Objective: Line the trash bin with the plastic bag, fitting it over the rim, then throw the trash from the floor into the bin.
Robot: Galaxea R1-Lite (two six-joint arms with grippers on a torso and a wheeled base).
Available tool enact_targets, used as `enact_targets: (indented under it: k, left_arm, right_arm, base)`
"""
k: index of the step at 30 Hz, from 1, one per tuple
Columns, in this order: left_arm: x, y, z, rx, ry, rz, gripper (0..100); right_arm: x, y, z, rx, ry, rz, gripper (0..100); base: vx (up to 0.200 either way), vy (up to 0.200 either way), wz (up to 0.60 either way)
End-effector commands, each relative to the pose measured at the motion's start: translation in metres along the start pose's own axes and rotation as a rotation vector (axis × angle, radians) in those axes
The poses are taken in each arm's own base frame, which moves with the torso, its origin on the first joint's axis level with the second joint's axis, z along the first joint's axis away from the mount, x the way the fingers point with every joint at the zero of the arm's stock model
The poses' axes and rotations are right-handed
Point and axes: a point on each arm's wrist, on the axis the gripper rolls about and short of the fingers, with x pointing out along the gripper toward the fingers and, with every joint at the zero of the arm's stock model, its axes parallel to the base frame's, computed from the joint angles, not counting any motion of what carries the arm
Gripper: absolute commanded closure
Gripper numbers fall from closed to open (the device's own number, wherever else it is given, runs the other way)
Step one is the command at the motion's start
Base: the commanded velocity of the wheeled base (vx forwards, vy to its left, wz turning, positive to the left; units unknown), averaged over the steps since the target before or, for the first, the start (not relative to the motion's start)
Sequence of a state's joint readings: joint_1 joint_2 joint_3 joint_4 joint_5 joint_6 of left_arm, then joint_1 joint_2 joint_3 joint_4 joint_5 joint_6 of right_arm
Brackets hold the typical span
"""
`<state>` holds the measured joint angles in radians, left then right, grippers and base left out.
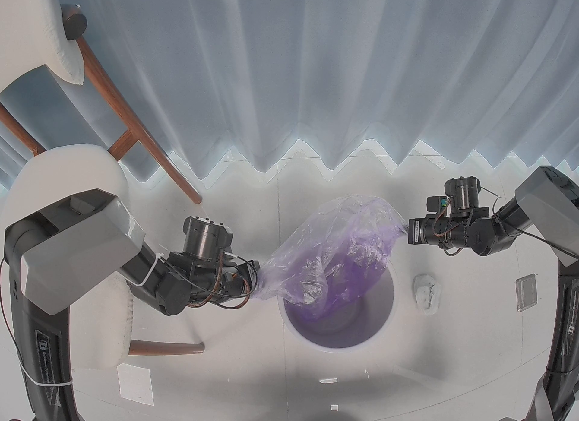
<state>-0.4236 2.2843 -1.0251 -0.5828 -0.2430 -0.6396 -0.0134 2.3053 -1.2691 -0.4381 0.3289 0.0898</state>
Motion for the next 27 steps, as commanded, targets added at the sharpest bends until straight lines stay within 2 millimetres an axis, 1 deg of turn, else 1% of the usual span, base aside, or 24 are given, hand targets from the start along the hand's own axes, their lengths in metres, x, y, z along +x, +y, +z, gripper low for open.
enact_targets:
  k: [1,2,3,8,10,13,14,15,16,17,19,20,21,23,24,25,27]
  left_arm:
    - [-0.001,-0.004,-0.013,0.012,0.036,0.003,100]
    - [-0.001,-0.003,-0.016,0.011,0.043,0.007,100]
    - [-0.001,-0.002,-0.017,0.008,0.047,0.010,100]
    - [-0.005,0.002,-0.024,0.000,0.056,0.023,100]
    - [-0.008,0.003,-0.027,0.005,0.044,0.014,100]
    - [-0.010,0.002,-0.032,0.022,0.010,-0.016,100]
    - [-0.010,0.002,-0.032,0.023,0.008,-0.019,100]
    - [-0.011,0.002,-0.035,0.031,-0.011,-0.034,100]
    - [-0.011,0.002,-0.035,0.031,-0.011,-0.034,100]
    - [-0.013,0.002,-0.038,0.040,-0.025,-0.050,100]
    - [-0.013,0.001,-0.042,0.049,-0.028,-0.061,100]
    - [-0.013,0.000,-0.042,0.050,-0.030,-0.064,100]
    - [-0.014,-0.001,-0.043,0.054,-0.032,-0.069,100]
    - [-0.013,-0.002,-0.045,0.060,-0.028,-0.074,100]
    - [-0.013,-0.003,-0.046,0.060,-0.027,-0.074,100]
    - [-0.014,-0.002,-0.046,0.060,-0.026,-0.071,100]
    - [-0.014,-0.003,-0.049,0.062,-0.018,-0.072,100]
  right_arm:
    - [-0.003,-0.003,-0.010,0.001,-0.014,-0.003,100]
    - [-0.004,-0.004,-0.012,0.002,-0.022,-0.004,100]
    - [-0.006,-0.005,-0.015,0.004,-0.021,-0.002,0]
    - [-0.026,-0.003,-0.026,0.056,0.008,0.020,0]
    - [-0.037,0.001,-0.025,0.101,0.006,0.041,0]
    - [-0.054,0.007,-0.015,0.187,-0.023,0.063,0]
    - [-0.055,0.007,-0.014,0.192,-0.026,0.063,0]
    - [-0.066,0.014,-0.001,0.260,-0.065,0.078,0]
    - [-0.066,0.014,-0.001,0.260,-0.065,0.078,0]
    - [-0.081,0.024,0.016,0.346,-0.114,0.104,0]
    - [-0.092,0.036,0.028,0.400,-0.140,0.137,0]
    - [-0.094,0.042,0.030,0.409,-0.146,0.149,0]
    - [-0.099,0.053,0.032,0.423,-0.138,0.167,0]
    - [-0.103,0.069,0.033,0.421,-0.118,0.182,0]
    - [-0.104,0.071,0.033,0.421,-0.113,0.185,0]
    - [-0.105,0.083,0.032,0.414,-0.093,0.189,0]
    - [-0.103,0.098,0.030,0.398,-0.074,0.197,0]
  base:
    - [0.000,0.000,0.00]
    - [0.000,0.000,0.00]
    - [0.000,0.000,0.00]
    - [0.000,0.000,0.00]
    - [0.000,0.000,0.00]
    - [0.000,0.000,0.00]
    - [0.000,0.000,0.00]
    - [0.000,0.000,0.00]
    - [0.000,0.000,0.00]
    - [0.000,0.000,0.00]
    - [0.000,0.000,0.00]
    - [0.000,0.000,0.00]
    - [0.000,0.000,0.00]
    - [0.000,0.000,0.00]
    - [0.000,0.000,0.00]
    - [0.000,0.000,0.00]
    - [0.000,0.000,0.00]
